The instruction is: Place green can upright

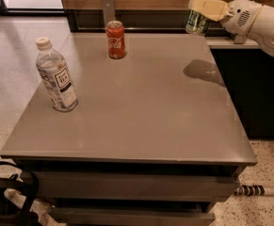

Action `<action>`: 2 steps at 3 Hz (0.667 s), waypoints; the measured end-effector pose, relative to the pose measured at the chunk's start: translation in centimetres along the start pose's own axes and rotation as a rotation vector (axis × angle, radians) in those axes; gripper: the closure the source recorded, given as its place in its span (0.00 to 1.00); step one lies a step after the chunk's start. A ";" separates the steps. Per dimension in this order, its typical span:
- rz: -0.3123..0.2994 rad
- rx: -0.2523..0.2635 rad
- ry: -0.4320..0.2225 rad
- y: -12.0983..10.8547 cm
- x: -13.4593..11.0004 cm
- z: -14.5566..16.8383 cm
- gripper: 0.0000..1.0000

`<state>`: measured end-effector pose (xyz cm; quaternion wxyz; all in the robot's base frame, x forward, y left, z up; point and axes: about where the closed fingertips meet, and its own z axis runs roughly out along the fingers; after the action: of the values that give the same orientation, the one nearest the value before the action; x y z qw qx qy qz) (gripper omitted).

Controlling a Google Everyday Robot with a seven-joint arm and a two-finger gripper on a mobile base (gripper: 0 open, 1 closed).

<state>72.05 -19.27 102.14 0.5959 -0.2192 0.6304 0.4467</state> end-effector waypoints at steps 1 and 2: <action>-0.030 0.041 0.004 -0.2 0.8 0.7 1.00; -0.095 0.111 -0.012 -0.4 3.0 1.9 1.00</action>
Offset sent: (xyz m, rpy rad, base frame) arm 0.0108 0.0344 -0.0522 -0.1093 -0.1316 -0.2231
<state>72.86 -17.18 99.37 0.6314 -0.2127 0.6394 0.3837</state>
